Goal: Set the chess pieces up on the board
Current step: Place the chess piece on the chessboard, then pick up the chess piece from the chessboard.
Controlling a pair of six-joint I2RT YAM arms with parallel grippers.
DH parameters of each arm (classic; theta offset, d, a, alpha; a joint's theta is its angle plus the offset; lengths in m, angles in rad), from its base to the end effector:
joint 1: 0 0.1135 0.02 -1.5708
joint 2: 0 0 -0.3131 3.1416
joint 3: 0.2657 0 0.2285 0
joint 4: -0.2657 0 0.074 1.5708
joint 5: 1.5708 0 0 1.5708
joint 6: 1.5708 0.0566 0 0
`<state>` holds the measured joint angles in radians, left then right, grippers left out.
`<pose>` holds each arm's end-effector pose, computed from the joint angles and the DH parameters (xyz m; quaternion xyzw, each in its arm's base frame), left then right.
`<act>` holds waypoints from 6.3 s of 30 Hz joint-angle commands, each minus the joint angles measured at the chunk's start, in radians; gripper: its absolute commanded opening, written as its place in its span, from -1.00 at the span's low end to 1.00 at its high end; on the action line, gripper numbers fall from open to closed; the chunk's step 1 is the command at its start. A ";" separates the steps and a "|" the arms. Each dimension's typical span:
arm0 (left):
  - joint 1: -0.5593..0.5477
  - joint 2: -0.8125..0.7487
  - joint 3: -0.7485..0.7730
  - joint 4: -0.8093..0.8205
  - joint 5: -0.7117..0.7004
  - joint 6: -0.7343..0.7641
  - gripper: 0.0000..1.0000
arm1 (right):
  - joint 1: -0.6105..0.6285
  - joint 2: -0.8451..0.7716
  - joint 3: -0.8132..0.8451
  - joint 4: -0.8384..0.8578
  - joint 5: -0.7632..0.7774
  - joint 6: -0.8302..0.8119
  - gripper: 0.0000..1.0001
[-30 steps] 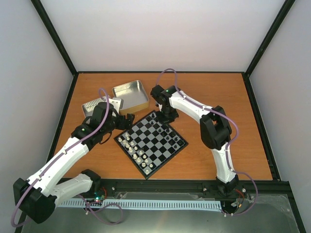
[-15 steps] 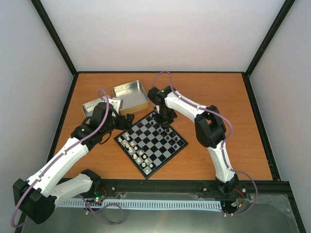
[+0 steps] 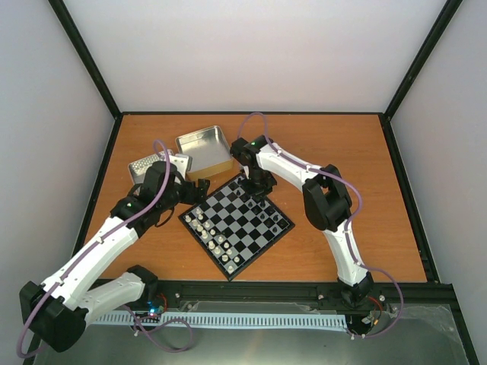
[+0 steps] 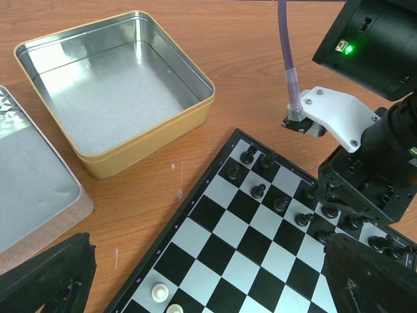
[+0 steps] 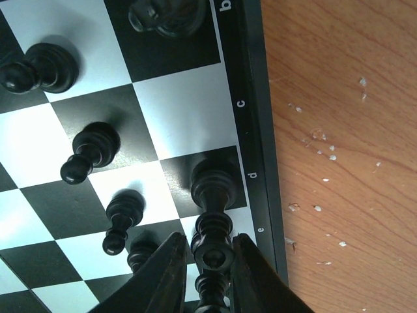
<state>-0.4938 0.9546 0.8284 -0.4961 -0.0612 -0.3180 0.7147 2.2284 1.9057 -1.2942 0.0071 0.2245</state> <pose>0.1525 -0.0782 0.3247 0.0642 0.8870 -0.1552 0.4301 0.3277 0.2838 0.2178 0.2427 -0.9698 0.0136 0.0189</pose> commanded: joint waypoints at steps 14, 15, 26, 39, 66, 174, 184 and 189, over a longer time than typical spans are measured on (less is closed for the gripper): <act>0.006 -0.014 0.005 0.001 -0.006 0.024 0.93 | 0.011 -0.062 -0.015 0.097 0.012 0.078 -0.41; 0.006 -0.017 0.006 0.001 -0.005 0.021 0.93 | 0.011 -0.074 -0.036 0.117 0.011 0.086 -0.41; 0.006 -0.007 0.006 0.002 0.001 0.023 0.93 | 0.011 -0.154 -0.175 0.251 0.038 0.145 -0.42; 0.006 0.040 0.009 0.002 0.042 0.018 0.93 | 0.011 -0.332 -0.247 0.383 0.126 0.224 -0.31; 0.006 0.326 0.213 -0.061 -0.105 -0.130 0.21 | 0.215 -0.543 -0.685 0.808 -0.199 0.095 -0.30; 0.006 0.087 0.072 -0.026 -0.240 -0.194 0.40 | 0.330 -0.228 -0.500 0.497 -0.026 0.116 -0.37; 0.006 0.046 0.051 -0.064 -0.224 -0.262 0.45 | 0.331 -0.287 -0.546 0.548 0.035 0.150 -0.67; 0.006 0.031 0.011 -0.057 -0.127 -0.320 0.50 | 0.332 -0.410 -0.650 0.708 0.118 0.186 -0.67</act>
<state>-0.4934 1.0069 0.8639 -0.5449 -0.2623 -0.5713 1.0363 1.9160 1.3212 -0.7029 0.0349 0.3725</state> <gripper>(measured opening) 0.739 0.181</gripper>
